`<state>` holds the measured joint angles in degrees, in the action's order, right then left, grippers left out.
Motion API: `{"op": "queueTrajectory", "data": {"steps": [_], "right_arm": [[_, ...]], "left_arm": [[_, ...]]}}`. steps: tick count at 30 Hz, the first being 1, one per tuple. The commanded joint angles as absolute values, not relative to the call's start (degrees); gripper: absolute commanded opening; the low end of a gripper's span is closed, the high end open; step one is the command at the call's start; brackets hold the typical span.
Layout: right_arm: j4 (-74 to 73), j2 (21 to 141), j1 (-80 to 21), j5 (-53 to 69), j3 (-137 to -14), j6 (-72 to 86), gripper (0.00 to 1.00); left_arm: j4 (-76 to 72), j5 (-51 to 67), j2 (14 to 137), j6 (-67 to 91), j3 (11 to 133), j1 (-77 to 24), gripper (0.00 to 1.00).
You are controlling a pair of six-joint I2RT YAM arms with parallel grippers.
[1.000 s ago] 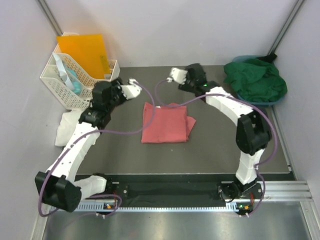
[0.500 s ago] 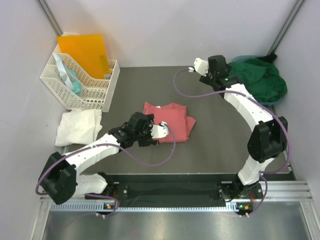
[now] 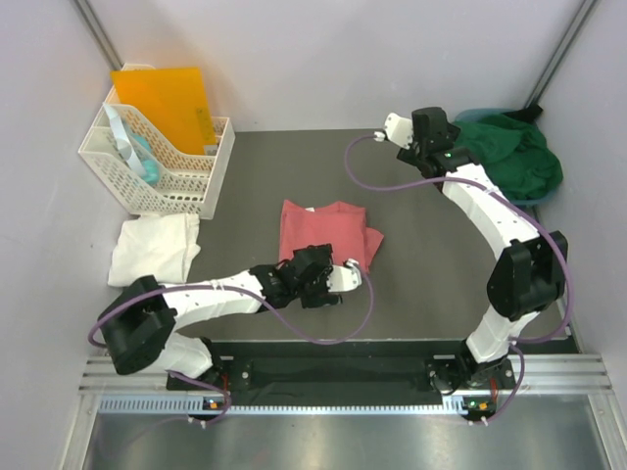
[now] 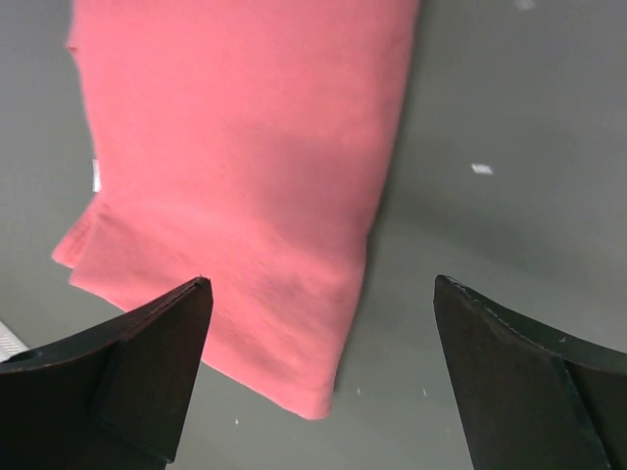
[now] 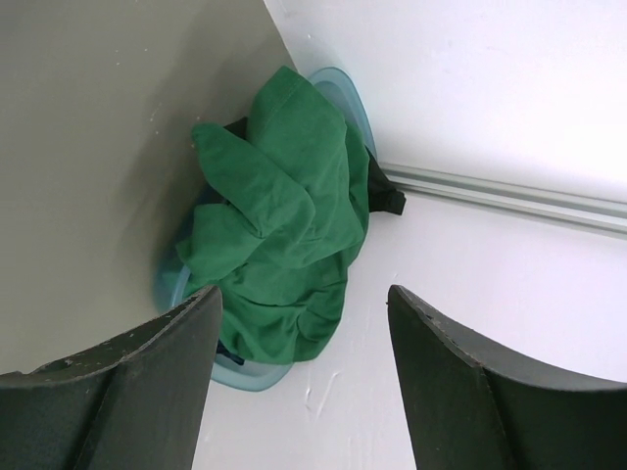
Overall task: Fold and stack the t-shirts
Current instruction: Put the neatly folded tshirt into the corner of the board with the left arm
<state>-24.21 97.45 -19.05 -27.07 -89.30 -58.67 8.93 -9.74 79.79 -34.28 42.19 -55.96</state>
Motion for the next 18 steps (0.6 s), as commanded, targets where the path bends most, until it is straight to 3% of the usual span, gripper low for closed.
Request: {"op": "queueTrajectory", "data": {"steps": [1,9,18], "right_arm": [[-23.99,94.13,-18.81,-28.22,-90.0,-58.19,0.69],[-25.05,95.36,-20.04,-28.3,-91.75,-56.51,0.68],[-25.66,96.68,-21.27,-28.48,-94.75,-56.95,0.68]], "left_arm": [[-2.88,-15.98,83.12,-31.73,39.82,-58.44,0.99],[-5.18,-27.68,101.85,-27.94,46.23,-58.71,0.99],[-2.82,-31.03,106.26,-23.38,49.4,-58.71,0.99]]}}
